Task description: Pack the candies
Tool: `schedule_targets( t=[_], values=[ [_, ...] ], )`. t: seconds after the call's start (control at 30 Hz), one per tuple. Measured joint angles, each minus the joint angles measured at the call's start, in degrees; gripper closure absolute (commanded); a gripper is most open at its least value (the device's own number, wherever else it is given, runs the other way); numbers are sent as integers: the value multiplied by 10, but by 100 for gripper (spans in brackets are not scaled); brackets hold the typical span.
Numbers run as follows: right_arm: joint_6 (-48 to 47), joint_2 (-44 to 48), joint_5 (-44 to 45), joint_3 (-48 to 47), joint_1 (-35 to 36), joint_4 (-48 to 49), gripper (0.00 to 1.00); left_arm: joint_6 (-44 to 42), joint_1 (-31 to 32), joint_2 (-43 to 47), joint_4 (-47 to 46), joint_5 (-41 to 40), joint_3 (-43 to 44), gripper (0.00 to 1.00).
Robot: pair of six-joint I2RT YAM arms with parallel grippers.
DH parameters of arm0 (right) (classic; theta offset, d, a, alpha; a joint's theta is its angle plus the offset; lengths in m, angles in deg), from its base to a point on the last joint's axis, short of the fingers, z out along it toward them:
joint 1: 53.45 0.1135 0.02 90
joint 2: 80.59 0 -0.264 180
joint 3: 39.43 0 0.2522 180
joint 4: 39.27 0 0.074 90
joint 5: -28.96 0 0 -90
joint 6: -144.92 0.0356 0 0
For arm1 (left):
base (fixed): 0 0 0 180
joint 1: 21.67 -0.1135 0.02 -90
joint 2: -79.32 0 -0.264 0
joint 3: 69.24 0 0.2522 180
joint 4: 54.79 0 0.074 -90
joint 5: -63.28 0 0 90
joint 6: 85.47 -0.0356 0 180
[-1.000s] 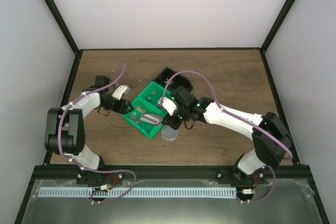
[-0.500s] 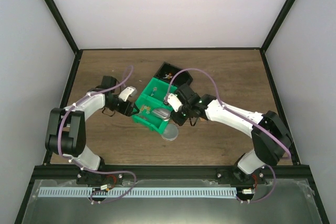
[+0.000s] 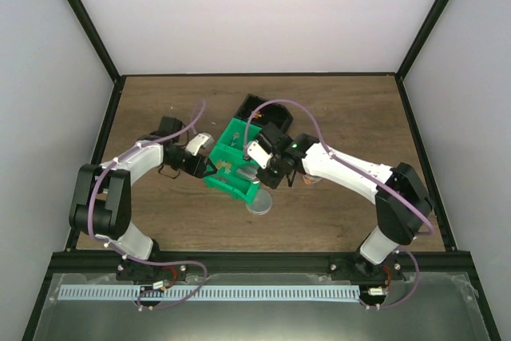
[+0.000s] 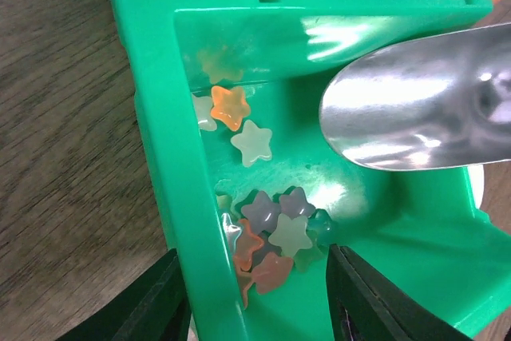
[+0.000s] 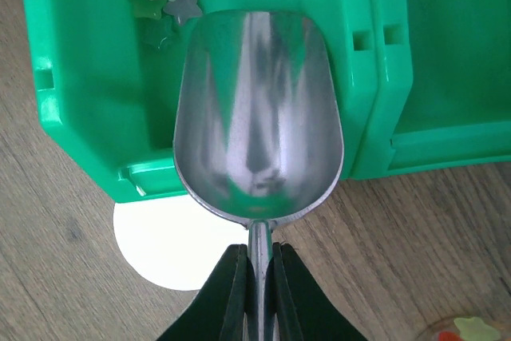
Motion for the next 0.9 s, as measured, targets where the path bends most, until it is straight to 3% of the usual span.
schedule_targets(
  t=[0.43, 0.9],
  values=[
    [-28, -75, 21, -83, 10, -73, 99, 44, 4, 0, -18, 71, -15, 54],
    [-30, -128, 18, -142, 14, -82, 99, 54, 25, 0, -44, 73, -26, 56]
  ],
)
